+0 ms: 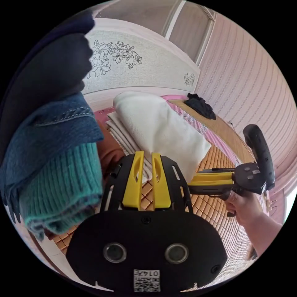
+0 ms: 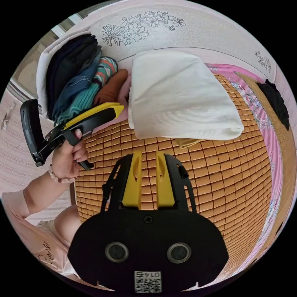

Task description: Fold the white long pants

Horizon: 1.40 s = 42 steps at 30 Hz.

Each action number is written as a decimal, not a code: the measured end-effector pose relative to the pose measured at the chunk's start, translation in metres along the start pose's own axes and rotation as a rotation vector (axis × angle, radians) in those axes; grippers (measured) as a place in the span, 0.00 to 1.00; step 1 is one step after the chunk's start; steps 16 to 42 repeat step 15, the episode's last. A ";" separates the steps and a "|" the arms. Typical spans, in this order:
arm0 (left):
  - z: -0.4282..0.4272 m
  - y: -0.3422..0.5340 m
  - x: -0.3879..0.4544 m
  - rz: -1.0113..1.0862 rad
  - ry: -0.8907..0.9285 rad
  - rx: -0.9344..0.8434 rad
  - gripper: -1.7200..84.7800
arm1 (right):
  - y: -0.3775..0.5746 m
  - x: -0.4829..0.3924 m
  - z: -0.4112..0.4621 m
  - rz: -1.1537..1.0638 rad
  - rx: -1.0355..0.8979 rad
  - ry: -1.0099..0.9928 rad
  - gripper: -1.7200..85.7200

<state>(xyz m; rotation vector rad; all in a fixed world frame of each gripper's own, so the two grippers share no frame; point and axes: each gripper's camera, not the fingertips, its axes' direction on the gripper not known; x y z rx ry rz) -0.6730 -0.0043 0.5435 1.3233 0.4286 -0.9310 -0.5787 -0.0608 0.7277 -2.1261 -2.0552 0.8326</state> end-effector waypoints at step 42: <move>-0.236 0.320 0.145 0.612 0.750 -0.253 0.10 | 0.572 -0.202 -0.127 0.710 0.015 0.273 0.05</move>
